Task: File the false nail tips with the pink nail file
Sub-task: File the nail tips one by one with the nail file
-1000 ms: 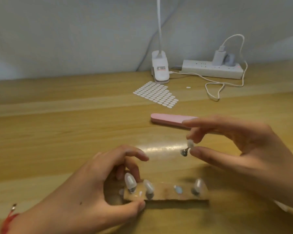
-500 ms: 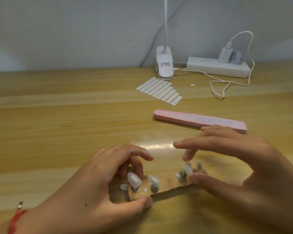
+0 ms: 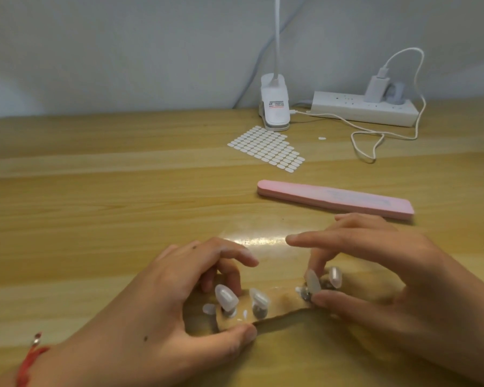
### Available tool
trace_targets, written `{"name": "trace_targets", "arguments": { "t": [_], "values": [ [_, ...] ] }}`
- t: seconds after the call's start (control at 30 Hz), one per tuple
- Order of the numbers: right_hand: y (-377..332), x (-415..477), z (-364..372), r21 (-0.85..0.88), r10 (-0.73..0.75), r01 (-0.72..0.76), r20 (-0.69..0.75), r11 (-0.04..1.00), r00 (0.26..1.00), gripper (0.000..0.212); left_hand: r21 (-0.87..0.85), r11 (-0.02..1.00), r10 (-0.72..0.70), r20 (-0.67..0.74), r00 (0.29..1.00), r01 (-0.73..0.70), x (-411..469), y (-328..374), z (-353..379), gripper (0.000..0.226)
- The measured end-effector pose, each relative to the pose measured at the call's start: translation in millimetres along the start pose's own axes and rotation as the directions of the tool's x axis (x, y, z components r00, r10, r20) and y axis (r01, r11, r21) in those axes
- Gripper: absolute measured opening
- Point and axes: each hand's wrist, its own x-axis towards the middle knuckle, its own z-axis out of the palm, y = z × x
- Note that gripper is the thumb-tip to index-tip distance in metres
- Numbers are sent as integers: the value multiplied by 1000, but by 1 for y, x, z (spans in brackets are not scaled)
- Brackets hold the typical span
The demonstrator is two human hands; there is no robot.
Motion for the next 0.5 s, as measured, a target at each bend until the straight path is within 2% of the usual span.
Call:
{"name": "trace_targets", "arguments": {
  "t": [0.5],
  "values": [
    [-7, -1, 5, 28, 91, -91, 24, 995, 996, 47, -71, 997, -40, 15, 999, 41, 0, 2, -2, 53]
  ]
}}
